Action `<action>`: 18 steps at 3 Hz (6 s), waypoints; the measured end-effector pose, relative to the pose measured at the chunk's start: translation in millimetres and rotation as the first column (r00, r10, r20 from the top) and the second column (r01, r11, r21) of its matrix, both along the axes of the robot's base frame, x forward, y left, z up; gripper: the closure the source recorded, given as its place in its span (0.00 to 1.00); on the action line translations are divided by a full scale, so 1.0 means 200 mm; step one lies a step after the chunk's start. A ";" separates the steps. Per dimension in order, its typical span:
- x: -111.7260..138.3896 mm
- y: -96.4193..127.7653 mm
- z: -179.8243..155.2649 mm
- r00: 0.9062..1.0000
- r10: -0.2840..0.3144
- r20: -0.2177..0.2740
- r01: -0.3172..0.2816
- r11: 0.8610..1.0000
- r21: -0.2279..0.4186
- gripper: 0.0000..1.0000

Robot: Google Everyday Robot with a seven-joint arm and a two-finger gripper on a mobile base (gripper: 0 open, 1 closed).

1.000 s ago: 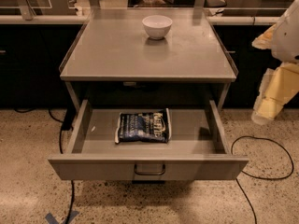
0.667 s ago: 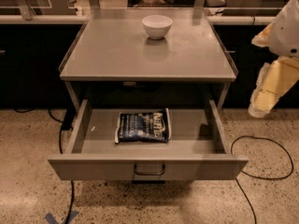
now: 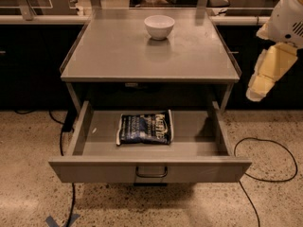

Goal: Pick blue chip bag from top drawer and place on counter

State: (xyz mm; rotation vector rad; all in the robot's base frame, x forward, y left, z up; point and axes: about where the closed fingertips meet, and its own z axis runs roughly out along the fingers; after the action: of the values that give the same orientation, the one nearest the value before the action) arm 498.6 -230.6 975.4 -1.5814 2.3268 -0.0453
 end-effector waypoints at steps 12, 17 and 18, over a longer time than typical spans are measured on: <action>0.22 -0.02 -0.55 0.951 -0.010 -0.308 0.077 0.976 0.204 0.00; 0.16 0.13 -0.72 0.956 0.035 -0.290 0.017 0.984 0.175 0.00; 0.01 0.20 -0.69 0.992 0.003 -0.127 0.010 0.994 0.105 0.00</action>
Offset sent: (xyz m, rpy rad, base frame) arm 0.0497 -0.0031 0.0300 -0.0495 0.0015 -0.0711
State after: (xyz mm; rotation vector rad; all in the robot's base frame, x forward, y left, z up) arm 499.6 -189.9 837.5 -1.5704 2.3841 0.1791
